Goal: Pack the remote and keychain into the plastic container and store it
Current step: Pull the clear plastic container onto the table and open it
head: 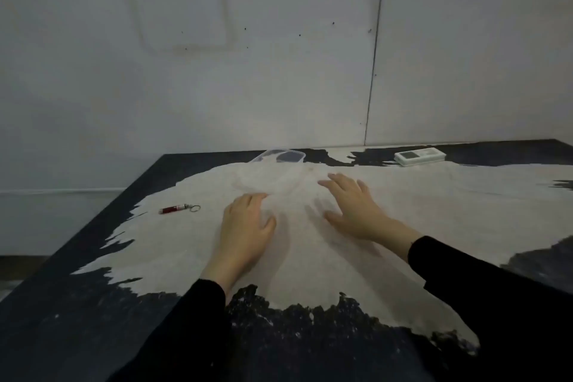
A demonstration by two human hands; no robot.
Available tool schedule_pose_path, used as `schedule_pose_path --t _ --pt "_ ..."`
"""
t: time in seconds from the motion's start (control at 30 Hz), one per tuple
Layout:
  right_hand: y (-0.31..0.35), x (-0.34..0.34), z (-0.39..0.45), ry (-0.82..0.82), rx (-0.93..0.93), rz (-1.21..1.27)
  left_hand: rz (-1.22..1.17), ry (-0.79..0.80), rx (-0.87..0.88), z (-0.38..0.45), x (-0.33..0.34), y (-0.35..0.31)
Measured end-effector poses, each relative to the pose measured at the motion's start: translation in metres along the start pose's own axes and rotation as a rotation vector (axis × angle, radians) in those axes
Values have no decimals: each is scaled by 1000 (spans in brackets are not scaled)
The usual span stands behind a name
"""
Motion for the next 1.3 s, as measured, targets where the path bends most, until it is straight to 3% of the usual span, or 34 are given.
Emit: schedule_pose_path --t 0.17,0.33,0.53,0.7,1.13,1.2,1.3 --pt "11 21 48 0 -45 66 9 76 -118 14 31 27" --pt "33 23 98 -66 -147 95 46 21 -92 15 37 31" --pt "40 20 127 -37 -152 -99 27 28 -91 13 36 30" --pt "35 10 88 -33 -195 -198 19 48 -84 12 33 27" --pt "18 -4 -55 -14 -216 -64 28 65 -85 15 31 25" --pt "20 -5 -57 -19 -219 -65 -44 22 -42 20 29 10" --pt "21 -6 -56 -32 -223 -87 -535 44 -46 33 38 -18"
Point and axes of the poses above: each hand's wrist, its own z-axis towards the middle knuckle, its own x-axis out of the palm, y = z × x, the point moved 9 cm from there along z, towards the middle knuckle, and after that the axes turned 9 degrees about y, right-handed, at the moved point
